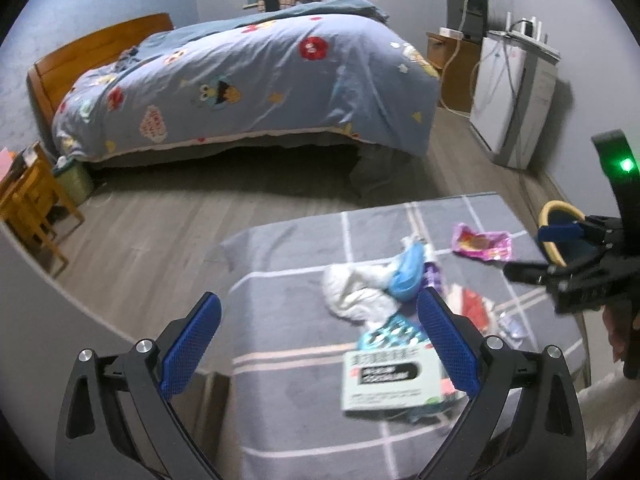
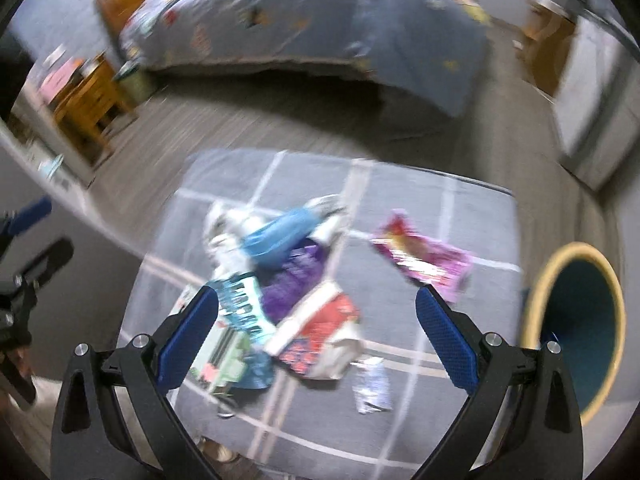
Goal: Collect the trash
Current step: 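Move both tools back toward the remaining trash, then grasp the white COLTALIN medicine box with the right tool and lift it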
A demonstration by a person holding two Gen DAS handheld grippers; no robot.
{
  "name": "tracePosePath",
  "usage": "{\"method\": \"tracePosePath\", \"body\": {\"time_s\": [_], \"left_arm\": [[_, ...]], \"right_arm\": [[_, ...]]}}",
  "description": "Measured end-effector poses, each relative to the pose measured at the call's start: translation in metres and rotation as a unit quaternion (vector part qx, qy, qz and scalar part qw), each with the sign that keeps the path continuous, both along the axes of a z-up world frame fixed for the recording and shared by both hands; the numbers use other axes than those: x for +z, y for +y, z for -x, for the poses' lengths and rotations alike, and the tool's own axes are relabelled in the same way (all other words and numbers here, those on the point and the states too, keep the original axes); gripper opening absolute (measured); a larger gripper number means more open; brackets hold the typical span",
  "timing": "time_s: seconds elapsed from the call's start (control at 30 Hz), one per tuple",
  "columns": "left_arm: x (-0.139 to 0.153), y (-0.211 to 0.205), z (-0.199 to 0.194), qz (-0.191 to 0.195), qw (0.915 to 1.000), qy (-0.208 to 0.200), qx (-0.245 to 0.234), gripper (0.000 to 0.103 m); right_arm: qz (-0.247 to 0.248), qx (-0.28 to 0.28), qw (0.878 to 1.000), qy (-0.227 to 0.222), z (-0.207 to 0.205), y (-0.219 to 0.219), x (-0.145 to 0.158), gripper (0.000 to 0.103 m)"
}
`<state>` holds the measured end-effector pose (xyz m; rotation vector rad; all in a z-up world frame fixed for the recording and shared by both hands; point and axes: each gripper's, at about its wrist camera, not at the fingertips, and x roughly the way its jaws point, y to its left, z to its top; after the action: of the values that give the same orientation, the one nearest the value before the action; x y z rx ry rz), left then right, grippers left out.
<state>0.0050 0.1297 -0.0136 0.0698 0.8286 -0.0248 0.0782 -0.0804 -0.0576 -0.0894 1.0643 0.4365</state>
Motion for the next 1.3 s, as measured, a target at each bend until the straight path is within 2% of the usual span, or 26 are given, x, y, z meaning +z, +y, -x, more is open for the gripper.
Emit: {"method": "tracePosePath", "body": {"time_s": [0.13,0.33,0.53,0.7,0.87,1.0,1.13,1.3], "left_arm": [[-0.001,0.033,0.005,0.026,0.9991,0.002,0.035,0.097],[-0.003,0.061,0.005,0.054,0.9961,0.006,0.07,0.097],[-0.006,0.071,0.005,0.056,0.9955,0.011,0.076,0.097],[-0.011,0.075,0.002,0.049,0.9959,0.018,0.074,0.097],[-0.014,0.078,-0.001,0.054,0.9953,0.023,0.077,0.097],[-0.015,0.076,-0.004,0.058,0.9951,0.027,0.076,0.097],[-0.017,0.068,-0.006,0.052,0.9959,0.029,0.069,0.097],[-0.017,0.061,-0.008,0.046,0.9962,0.033,0.066,0.097]], "right_arm": [[0.028,0.08,0.996,0.002,0.011,0.047,-0.017,0.097],[0.06,0.185,0.981,0.026,0.03,0.099,-0.05,0.097],[0.122,0.281,0.951,0.037,0.051,0.137,-0.083,0.097],[0.161,0.308,0.937,0.035,0.053,0.152,-0.103,0.097],[0.18,0.311,0.932,0.042,0.051,0.158,-0.117,0.097],[0.173,0.312,0.933,0.049,0.048,0.157,-0.116,0.082],[0.161,0.298,0.94,0.048,0.042,0.151,-0.108,0.076],[0.127,0.263,0.955,0.051,0.03,0.135,-0.085,0.074]]}}
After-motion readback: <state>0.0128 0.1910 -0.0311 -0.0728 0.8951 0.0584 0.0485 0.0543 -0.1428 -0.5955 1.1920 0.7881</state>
